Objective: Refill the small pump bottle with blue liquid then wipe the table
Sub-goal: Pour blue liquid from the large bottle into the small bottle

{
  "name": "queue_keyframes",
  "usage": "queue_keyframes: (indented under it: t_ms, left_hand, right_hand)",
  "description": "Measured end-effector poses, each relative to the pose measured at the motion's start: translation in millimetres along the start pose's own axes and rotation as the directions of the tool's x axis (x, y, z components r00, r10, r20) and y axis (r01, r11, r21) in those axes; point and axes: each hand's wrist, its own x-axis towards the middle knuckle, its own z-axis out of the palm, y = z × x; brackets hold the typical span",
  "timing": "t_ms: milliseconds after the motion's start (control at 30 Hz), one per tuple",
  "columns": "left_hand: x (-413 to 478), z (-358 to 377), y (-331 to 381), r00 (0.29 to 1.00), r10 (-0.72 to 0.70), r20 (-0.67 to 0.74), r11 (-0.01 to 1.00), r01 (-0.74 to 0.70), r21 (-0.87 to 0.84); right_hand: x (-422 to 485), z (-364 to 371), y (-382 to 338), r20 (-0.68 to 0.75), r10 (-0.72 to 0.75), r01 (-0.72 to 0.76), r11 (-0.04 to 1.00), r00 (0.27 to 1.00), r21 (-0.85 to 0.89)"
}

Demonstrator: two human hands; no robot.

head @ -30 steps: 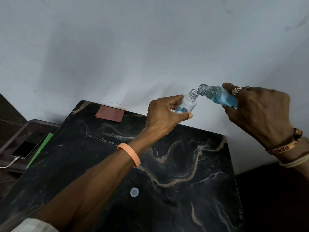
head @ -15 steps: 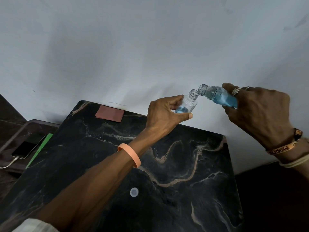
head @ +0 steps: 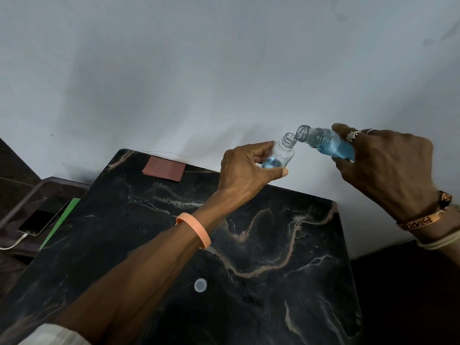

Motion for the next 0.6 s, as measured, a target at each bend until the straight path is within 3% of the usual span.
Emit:
queue_keyframes:
  t_ms: [600]
  left_hand:
    - [0.0, -0.8, -2.7, 1.0, 0.004, 0.002, 1.0, -0.004, 0.004]
  right_hand:
    - [0.4, -0.9, -0.6, 0.002, -0.018, 0.018, 1.0, 1.0, -0.005]
